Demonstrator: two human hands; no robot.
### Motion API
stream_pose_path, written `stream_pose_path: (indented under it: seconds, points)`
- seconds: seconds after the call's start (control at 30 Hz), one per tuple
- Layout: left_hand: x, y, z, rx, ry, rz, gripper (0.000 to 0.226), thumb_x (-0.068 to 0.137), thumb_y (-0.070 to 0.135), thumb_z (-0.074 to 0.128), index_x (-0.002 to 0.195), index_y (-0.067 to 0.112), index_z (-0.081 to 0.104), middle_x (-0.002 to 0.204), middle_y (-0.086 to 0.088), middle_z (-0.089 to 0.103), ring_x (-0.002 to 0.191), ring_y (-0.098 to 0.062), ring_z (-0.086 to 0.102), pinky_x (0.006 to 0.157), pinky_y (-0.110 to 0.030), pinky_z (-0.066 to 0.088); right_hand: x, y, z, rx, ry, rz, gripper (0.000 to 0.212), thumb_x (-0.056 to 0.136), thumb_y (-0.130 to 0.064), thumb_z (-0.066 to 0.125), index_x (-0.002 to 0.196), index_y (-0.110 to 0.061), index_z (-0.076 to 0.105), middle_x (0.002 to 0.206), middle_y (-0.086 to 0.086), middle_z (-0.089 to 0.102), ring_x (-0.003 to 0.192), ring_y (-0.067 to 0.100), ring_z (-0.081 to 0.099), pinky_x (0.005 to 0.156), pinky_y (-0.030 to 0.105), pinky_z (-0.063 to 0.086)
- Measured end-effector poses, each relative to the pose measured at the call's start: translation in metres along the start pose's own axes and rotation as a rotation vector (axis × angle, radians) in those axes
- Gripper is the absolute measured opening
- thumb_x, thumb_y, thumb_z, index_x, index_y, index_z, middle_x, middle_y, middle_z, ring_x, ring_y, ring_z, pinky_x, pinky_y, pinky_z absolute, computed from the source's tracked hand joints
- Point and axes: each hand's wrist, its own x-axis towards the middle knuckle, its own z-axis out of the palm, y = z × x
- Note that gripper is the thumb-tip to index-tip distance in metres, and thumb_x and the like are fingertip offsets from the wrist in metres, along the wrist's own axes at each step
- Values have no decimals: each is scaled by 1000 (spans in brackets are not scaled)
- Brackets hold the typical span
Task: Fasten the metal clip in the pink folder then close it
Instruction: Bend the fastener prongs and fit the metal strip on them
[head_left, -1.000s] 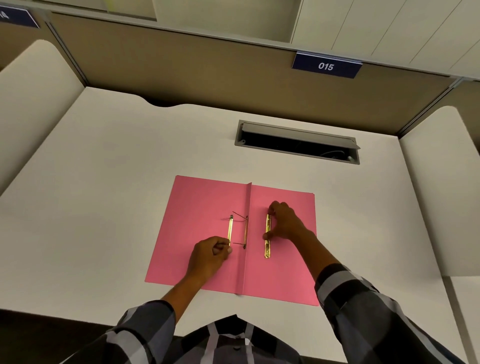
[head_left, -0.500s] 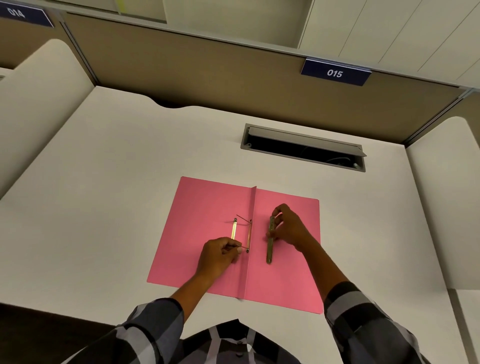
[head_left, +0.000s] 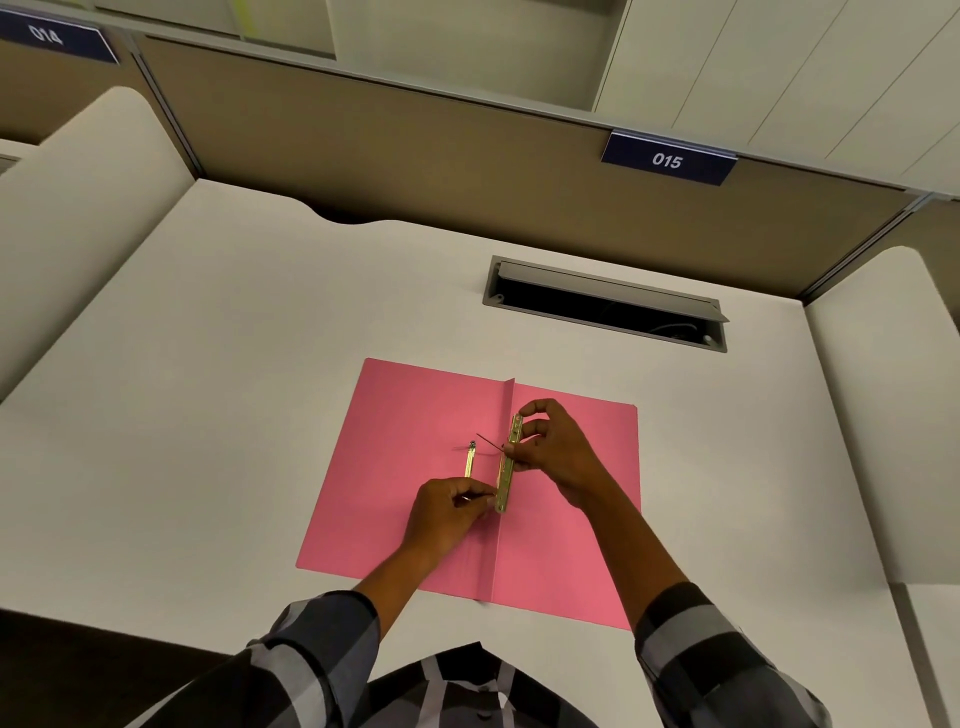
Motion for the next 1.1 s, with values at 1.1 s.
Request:
stream_pose_path:
  seconds: [1.1]
  points:
    - [5, -13, 1, -19, -22, -12, 21, 87, 7, 80, 108, 10, 83, 99, -1, 82, 89, -15, 76, 82, -17, 58, -3, 15, 23, -65, 82, -6, 50, 79, 11, 78, 116, -15, 56, 104, 18, 67, 85, 40, 71, 74, 53, 65]
